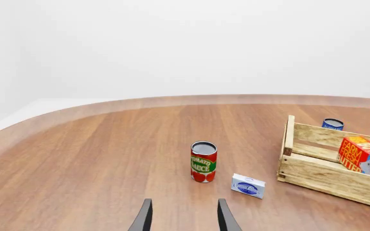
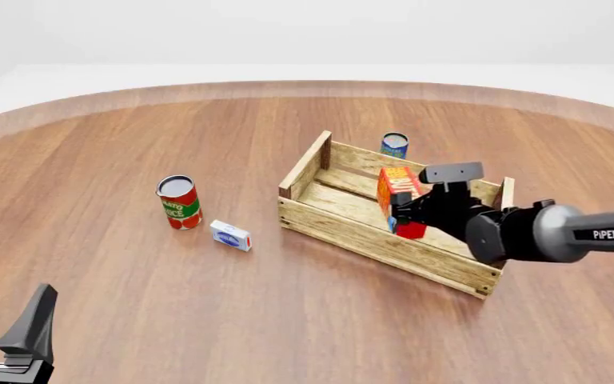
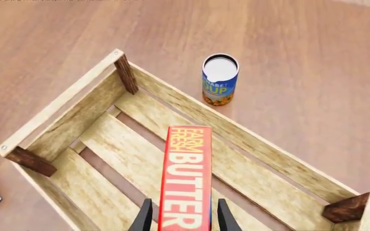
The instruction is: Pick up the butter and put it in the tray.
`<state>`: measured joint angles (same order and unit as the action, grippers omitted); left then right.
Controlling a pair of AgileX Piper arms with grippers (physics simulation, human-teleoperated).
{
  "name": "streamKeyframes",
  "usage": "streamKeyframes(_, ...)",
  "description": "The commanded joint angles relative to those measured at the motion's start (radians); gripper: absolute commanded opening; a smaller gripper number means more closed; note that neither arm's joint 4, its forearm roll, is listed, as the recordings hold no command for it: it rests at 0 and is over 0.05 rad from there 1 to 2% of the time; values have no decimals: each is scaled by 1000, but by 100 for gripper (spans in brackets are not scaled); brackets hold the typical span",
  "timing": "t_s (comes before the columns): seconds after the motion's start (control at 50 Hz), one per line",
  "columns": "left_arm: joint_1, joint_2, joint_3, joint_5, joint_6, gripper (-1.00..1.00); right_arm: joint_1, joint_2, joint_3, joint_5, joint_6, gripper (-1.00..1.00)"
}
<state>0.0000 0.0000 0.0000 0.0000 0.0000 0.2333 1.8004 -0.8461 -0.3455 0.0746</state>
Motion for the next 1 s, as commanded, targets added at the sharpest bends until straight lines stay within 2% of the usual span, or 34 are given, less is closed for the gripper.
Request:
streamKeyframes(0.02,0,0,0,0,0,100,1,-29,11,9,-5,100)
streamKeyframes(1.0,0,0,0,0,0,100,-12,-197,73,57,-23,100)
